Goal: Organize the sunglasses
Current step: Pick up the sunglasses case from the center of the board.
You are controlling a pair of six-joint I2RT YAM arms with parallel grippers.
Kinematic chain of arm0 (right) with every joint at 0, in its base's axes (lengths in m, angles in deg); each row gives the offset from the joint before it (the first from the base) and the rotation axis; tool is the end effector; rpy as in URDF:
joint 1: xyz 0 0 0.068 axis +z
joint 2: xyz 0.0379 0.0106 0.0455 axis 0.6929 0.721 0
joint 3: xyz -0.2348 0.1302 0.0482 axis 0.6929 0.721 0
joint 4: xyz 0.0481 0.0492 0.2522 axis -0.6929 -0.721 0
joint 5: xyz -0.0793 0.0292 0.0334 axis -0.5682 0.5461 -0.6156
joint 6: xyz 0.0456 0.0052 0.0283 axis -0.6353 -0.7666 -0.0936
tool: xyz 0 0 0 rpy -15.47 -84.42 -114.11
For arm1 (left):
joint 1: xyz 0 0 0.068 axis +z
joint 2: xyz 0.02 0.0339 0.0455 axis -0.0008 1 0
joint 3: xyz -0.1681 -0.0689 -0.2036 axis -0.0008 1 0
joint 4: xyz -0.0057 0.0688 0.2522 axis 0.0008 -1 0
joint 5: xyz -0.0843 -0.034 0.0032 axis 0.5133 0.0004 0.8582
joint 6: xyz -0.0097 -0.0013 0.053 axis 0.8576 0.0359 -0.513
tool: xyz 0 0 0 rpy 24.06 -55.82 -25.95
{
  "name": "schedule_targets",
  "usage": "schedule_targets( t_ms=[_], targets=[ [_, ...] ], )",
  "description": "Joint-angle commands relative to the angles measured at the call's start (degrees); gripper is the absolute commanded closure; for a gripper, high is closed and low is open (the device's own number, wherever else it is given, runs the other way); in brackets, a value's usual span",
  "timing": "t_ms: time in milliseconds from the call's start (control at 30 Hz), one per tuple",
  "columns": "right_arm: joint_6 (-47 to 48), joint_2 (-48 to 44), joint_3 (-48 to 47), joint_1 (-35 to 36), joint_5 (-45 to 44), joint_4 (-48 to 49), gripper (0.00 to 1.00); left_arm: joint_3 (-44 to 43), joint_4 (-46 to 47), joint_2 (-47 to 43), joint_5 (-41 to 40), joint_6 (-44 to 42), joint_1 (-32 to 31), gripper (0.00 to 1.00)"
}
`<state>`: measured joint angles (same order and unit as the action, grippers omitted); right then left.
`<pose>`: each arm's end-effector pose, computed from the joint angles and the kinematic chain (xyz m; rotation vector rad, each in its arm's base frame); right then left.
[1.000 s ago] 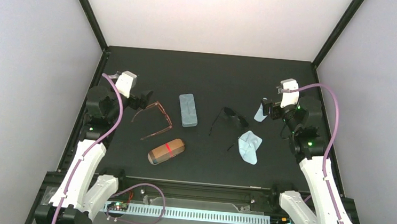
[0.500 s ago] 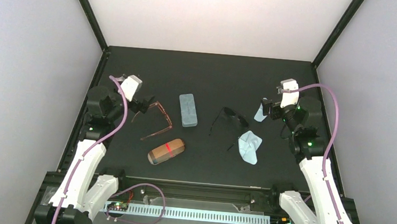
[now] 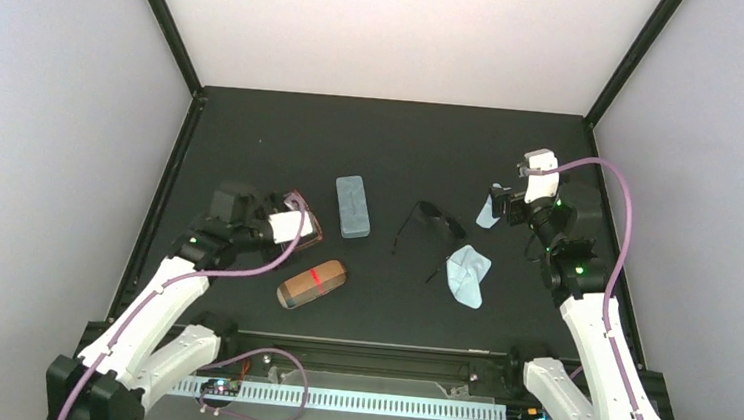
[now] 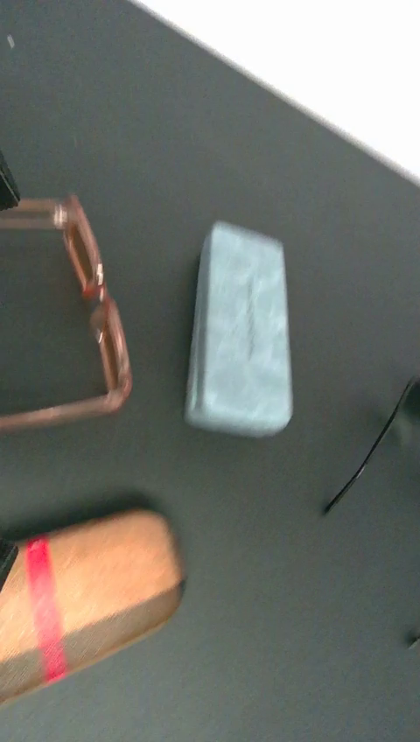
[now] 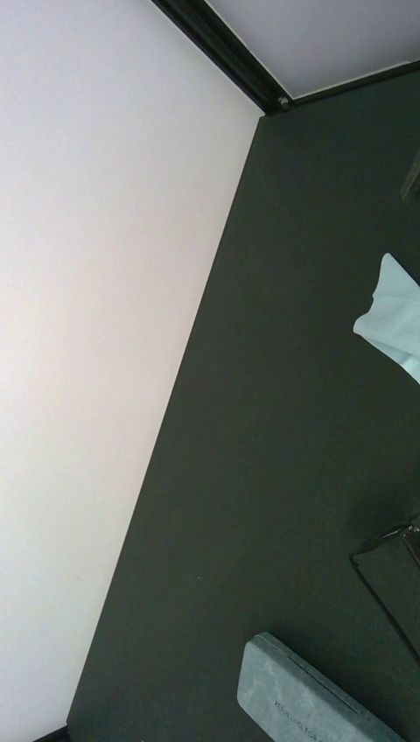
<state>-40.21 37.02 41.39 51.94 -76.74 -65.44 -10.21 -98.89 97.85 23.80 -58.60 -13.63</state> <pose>0.1917 0.0312 0.3284 -0.3690 1.8093 0.0791 0.1687 -0.0567 0.2595 1.2495 1.7568 -0.1929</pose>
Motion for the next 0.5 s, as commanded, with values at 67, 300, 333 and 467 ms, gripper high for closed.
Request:
schedule_targets(
  t_ms=[67,300,333,467],
  targets=[
    [0.4,0.0,0.9,0.4,-1.2,2.2,0.00,0.2,-12.1,5.3,-7.9,-7.7,-9.8,0.01],
    [0.7,0.0,1.0,0.4,-1.4,2.4,0.00,-1.5,-14.9,15.9,-13.6,-0.5,-18.2,0.01],
    [0.8,0.1,1.0,0.4,-1.4,2.5,0.00,-1.6,-15.1,17.2,-14.4,0.6,-19.2,0.01],
    [1.0,0.1,1.1,0.3,-1.2,2.5,0.00,-2.2,-14.8,21.8,-19.3,5.3,-23.2,0.01]
  ],
)
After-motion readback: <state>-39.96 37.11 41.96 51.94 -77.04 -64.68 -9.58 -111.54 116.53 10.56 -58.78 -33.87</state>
